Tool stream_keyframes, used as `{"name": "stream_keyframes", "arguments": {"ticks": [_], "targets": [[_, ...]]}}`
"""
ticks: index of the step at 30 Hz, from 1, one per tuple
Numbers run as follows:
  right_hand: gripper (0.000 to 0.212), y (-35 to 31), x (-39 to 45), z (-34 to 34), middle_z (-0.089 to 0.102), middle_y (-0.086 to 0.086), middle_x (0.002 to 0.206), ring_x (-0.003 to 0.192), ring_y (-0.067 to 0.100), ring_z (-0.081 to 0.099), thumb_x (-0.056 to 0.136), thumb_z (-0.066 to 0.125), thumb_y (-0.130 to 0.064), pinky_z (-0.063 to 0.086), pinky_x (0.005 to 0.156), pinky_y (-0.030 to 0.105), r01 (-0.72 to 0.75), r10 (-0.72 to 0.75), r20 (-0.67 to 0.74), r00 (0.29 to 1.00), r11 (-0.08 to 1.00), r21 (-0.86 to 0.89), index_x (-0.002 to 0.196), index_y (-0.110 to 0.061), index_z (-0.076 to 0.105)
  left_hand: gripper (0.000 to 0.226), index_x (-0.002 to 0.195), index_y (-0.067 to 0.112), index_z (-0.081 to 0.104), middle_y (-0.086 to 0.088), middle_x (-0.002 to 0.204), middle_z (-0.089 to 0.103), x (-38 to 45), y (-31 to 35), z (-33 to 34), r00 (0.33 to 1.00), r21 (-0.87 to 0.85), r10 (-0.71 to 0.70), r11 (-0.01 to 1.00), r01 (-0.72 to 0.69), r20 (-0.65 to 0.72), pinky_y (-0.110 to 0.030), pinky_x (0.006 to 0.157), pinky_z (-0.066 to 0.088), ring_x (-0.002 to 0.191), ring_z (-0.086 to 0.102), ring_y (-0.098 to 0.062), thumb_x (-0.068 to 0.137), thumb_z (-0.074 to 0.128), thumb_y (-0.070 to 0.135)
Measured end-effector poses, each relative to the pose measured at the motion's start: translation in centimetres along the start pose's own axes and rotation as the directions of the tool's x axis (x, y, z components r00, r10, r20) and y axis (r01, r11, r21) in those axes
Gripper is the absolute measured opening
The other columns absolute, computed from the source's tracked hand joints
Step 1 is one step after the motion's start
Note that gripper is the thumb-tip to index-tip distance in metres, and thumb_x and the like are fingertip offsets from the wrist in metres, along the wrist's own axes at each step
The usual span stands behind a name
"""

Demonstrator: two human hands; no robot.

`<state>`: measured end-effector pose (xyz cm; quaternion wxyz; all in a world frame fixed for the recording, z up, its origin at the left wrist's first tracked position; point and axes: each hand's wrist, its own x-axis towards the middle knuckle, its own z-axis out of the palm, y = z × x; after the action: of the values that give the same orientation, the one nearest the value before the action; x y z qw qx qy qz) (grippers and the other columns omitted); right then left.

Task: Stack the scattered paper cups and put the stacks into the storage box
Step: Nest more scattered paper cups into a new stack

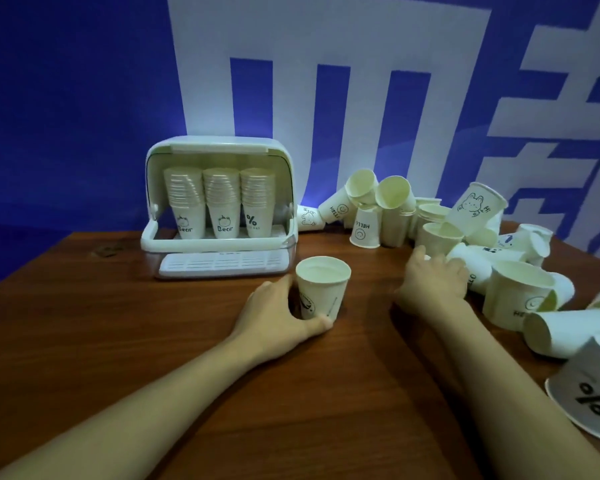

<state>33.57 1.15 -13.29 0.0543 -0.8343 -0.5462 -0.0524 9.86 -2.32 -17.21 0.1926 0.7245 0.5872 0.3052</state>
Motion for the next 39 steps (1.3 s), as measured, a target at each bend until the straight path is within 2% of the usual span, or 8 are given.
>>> {"name": "stream_keyframes", "arguments": {"ticks": [7, 11, 14, 19, 24, 29, 33, 39], "targets": [[0.099, -2.1, -1.7, -1.0, 0.035, 0.01, 0.14, 0.132, 0.036, 0.04, 0.069, 0.081, -0.058, 0.045, 0.102, 0.053, 0.167, -0.168, -0.016, 0.986, 0.957, 0.238, 0.142, -0.019, 0.027, 0.088, 0.129, 0.035, 0.062, 0.01, 0.123, 0.067, 0.4, -0.6, 0.4, 0.999, 0.027, 0.033, 0.999, -0.033, -0.005, -0.04, 0.094, 0.058, 0.112, 0.062, -0.01, 0.055, 0.069, 0.083], [0.099, -2.0, -1.7, -1.5, 0.028, 0.009, 0.127, 0.124, 0.037, 0.046, 0.063, 0.091, -0.044, 0.048, 0.1, 0.045, 0.157, -0.195, 0.081, 0.977, 0.927, 0.341, 0.132, -0.017, 0.027, 0.084, 0.132, 0.038, 0.06, 0.011, 0.125, 0.063, 0.5, -0.8, 0.5, 0.999, 0.031, 0.042, 0.999, -0.042, -0.007, -0.038, 0.097, 0.056, 0.114, 0.059, -0.01, 0.061, 0.075, 0.079], [0.079, -1.6, -1.4, -2.1, 0.037, 0.004, 0.122, 0.109, 0.026, 0.054, 0.068, 0.088, -0.045, 0.045, 0.087, 0.033, 0.217, -0.213, -0.065, 0.975, 0.841, 0.495, 0.125, -0.018, 0.042, 0.079, 0.136, 0.036, 0.057, 0.01, 0.124, 0.06, 0.6, -0.8, 0.6, 0.998, 0.042, 0.052, 0.998, -0.051, -0.022, -0.034, 0.098, 0.054, 0.115, 0.057, -0.01, 0.07, 0.082, 0.071], [0.059, -1.6, -1.7, -3.5, 0.045, 0.0, 0.143, 0.132, 0.014, 0.045, 0.086, 0.075, -0.04, 0.032, 0.102, 0.024, 0.476, -0.135, -0.497, 0.857, 0.575, 0.665, 0.139, -0.023, 0.058, 0.078, 0.136, 0.037, 0.056, 0.011, 0.12, 0.06, 0.7, -0.8, 0.5, 0.997, 0.037, 0.08, 0.996, -0.079, -0.023, -0.03, 0.093, 0.051, 0.113, 0.056, -0.009, 0.071, 0.081, 0.07], [0.05, -2.2, -3.1, -4.7, 0.045, -0.008, 0.123, 0.112, 0.01, 0.051, 0.079, 0.063, -0.043, 0.045, 0.089, 0.024, 0.545, -0.121, -0.537, 0.835, 0.317, 0.776, 0.123, -0.029, 0.044, 0.066, 0.129, 0.04, 0.056, 0.015, 0.113, 0.058, 0.6, -0.7, 0.7, 0.994, 0.056, 0.107, 0.993, -0.106, -0.007, -0.029, 0.088, 0.051, 0.109, 0.056, -0.008, 0.073, 0.08, 0.068], [0.031, -2.9, -3.1, -4.2, 0.064, -0.012, 0.12, 0.11, -0.003, 0.057, 0.083, 0.077, -0.051, 0.045, 0.09, 0.017, 0.711, -0.285, -0.657, 0.698, 0.385, 0.588, 0.097, -0.024, 0.074, 0.067, 0.123, 0.042, 0.059, 0.016, 0.107, 0.061, 0.8, -0.6, 0.9, 0.99, 0.083, 0.144, 0.986, -0.144, 0.012, -0.033, 0.085, 0.054, 0.103, 0.057, -0.008, 0.066, 0.068, 0.076], [0.041, -2.7, -3.7, -4.5, 0.071, -0.013, 0.114, 0.108, -0.003, 0.063, 0.083, 0.073, -0.048, 0.05, 0.09, 0.018, 0.757, -0.315, -0.689, 0.653, 0.307, 0.576, 0.115, -0.023, 0.071, 0.061, 0.119, 0.042, 0.061, 0.018, 0.111, 0.066, 0.7, -0.6, 1.0, 0.987, 0.046, 0.161, 0.986, -0.162, 0.013, -0.036, 0.087, 0.058, 0.104, 0.06, -0.004, 0.068, 0.07, 0.072], [0.076, -3.6, -3.7, -2.7, 0.063, -0.005, 0.126, 0.119, 0.015, 0.058, 0.075, 0.056, -0.072, 0.046, 0.102, 0.043, 0.697, -0.63, -0.342, 0.697, 0.482, 0.531, 0.141, -0.035, 0.041, 0.071, 0.127, 0.043, 0.058, 0.019, 0.119, 0.062, 0.5, -0.7, 1.0, 0.982, -0.084, 0.187, 0.979, -0.186, 0.005, -0.031, 0.095, 0.057, 0.113, 0.06, -0.002, 0.066, 0.076, 0.074]]}}
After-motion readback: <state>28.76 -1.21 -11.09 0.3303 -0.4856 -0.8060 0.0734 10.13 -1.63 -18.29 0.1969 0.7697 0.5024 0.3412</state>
